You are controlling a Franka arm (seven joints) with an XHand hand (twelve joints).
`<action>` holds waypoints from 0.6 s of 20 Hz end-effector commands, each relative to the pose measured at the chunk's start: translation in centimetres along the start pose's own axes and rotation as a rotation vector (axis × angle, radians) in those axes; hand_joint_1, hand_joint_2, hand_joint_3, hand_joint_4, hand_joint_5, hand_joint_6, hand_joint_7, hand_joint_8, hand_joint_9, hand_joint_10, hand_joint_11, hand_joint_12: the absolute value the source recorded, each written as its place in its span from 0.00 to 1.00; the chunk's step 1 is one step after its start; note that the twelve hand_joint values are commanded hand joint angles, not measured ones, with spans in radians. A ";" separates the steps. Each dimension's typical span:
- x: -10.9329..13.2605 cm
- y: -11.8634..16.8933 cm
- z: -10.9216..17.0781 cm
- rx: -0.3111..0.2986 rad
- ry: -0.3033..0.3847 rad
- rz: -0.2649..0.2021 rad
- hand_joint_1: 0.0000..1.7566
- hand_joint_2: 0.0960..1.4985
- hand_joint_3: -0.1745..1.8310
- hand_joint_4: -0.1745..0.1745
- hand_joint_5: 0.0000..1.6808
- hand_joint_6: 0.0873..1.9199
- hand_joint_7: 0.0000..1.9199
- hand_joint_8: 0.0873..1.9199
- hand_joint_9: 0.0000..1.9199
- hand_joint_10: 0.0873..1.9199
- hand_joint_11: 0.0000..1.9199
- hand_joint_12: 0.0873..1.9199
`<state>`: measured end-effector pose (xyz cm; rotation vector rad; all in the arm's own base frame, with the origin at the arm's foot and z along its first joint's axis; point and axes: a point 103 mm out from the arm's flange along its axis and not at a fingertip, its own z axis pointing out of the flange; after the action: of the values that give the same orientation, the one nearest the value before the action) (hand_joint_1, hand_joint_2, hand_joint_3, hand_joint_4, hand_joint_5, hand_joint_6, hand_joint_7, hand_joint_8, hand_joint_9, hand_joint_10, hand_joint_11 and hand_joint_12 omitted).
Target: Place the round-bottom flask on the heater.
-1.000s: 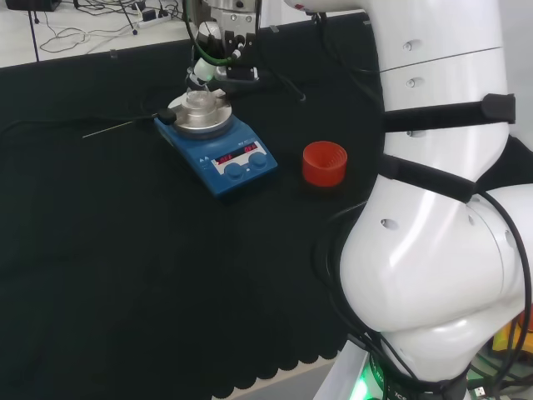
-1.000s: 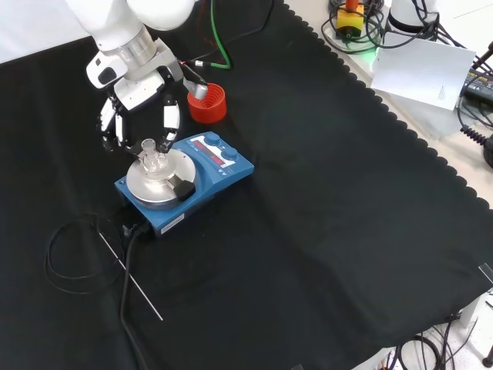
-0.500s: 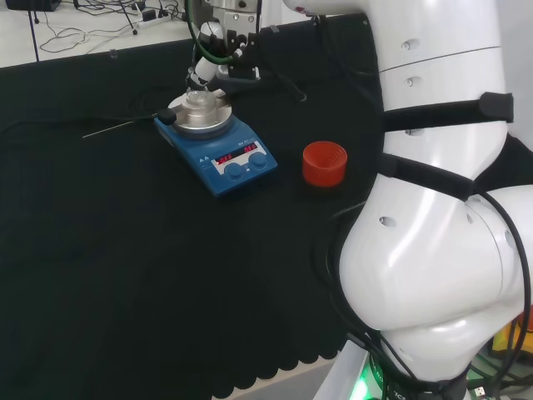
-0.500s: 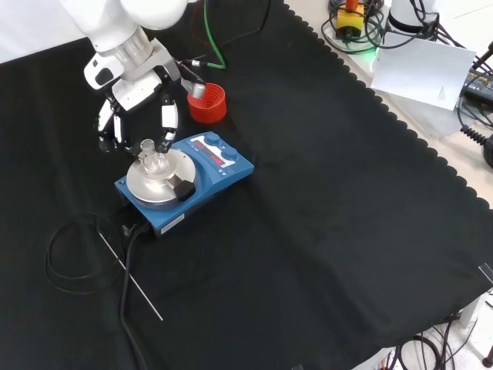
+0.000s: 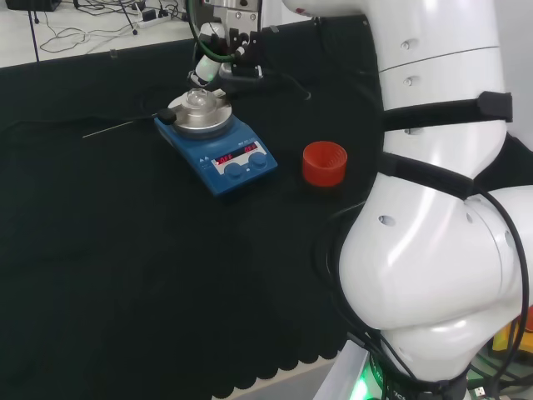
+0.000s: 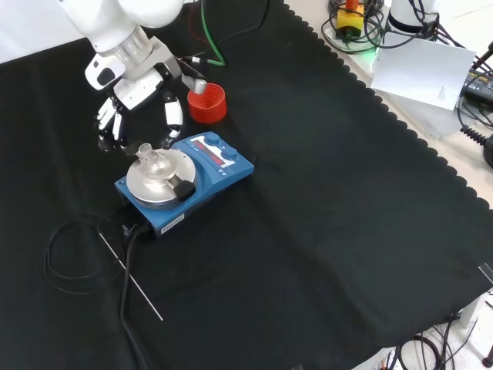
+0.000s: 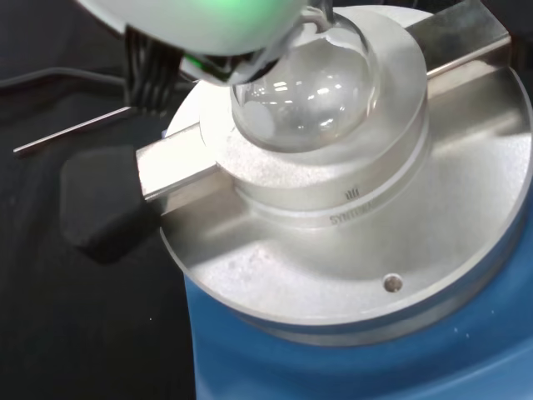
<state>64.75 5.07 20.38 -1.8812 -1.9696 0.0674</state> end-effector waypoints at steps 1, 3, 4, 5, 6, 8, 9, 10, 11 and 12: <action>-0.5 -2.6 -0.7 -0.043 0.003 -0.002 0.56 0.32 0.45 0.40 0.42 0.40 0.11 0.34 0.23 0.33 0.12 0.70; -1.1 -3.8 -1.0 -0.062 0.042 -0.008 0.56 0.32 0.45 0.40 0.42 0.40 0.11 0.34 0.23 0.33 0.12 0.70; -1.6 -4.4 -1.1 -0.071 0.073 -0.015 0.56 0.32 0.45 0.40 0.42 0.40 0.11 0.34 0.22 0.33 0.12 0.70; -2.4 -5.0 -1.3 -0.076 0.099 -0.021 0.55 0.32 0.45 0.40 0.41 0.40 0.11 0.34 0.22 0.33 0.12 0.70; -3.1 -5.6 -1.5 -0.085 0.126 -0.023 0.55 0.32 0.45 0.40 0.41 0.39 0.11 0.34 0.22 0.33 0.11 0.70; -4.6 -6.9 -2.0 -0.103 0.161 -0.021 0.55 0.33 0.45 0.39 0.41 0.39 0.11 0.33 0.22 0.33 0.12 0.71; -5.3 -7.5 -2.2 -0.108 0.169 -0.022 0.55 0.33 0.45 0.39 0.41 0.39 0.11 0.33 0.22 0.33 0.12 0.71; -5.7 -8.1 -2.3 -0.113 0.173 -0.024 0.55 0.33 0.45 0.39 0.41 0.39 0.11 0.34 0.22 0.33 0.12 0.71; -6.3 -8.7 -2.5 -0.117 0.173 -0.025 0.54 0.33 0.45 0.39 0.41 0.39 0.11 0.34 0.22 0.33 0.12 0.71; -6.9 -9.4 -2.7 -0.122 0.174 -0.025 0.54 0.33 0.45 0.39 0.41 0.39 0.11 0.34 0.23 0.33 0.12 0.71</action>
<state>59.48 1.81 21.86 -1.8527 -1.9344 -0.0598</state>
